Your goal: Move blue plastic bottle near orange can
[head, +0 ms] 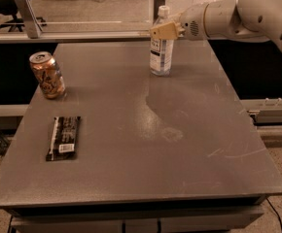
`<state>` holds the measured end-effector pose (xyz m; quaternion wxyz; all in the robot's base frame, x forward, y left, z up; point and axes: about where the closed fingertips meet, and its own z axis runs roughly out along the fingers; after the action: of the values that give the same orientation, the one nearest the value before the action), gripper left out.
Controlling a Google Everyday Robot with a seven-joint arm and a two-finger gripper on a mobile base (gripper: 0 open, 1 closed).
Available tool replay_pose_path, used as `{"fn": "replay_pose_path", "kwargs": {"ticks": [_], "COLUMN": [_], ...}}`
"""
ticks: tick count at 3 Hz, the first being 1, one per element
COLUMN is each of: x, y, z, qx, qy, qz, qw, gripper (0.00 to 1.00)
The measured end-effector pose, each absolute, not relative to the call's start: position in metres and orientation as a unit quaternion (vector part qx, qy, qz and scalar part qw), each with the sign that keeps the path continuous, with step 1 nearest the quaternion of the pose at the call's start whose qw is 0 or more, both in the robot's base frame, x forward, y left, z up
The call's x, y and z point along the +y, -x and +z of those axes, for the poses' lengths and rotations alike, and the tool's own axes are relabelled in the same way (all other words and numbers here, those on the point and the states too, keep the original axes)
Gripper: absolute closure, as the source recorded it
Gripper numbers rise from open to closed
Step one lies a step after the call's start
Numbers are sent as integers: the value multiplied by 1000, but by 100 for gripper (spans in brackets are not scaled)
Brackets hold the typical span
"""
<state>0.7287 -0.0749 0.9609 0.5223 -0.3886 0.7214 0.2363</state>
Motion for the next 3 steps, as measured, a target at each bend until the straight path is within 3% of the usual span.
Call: {"fn": "replay_pose_path", "kwargs": {"ticks": [3], "x": [10], "y": [-754], "z": [1021], "qx": [632], "qy": [440], "qz": [310], "qw": [557], "gripper": [100]}}
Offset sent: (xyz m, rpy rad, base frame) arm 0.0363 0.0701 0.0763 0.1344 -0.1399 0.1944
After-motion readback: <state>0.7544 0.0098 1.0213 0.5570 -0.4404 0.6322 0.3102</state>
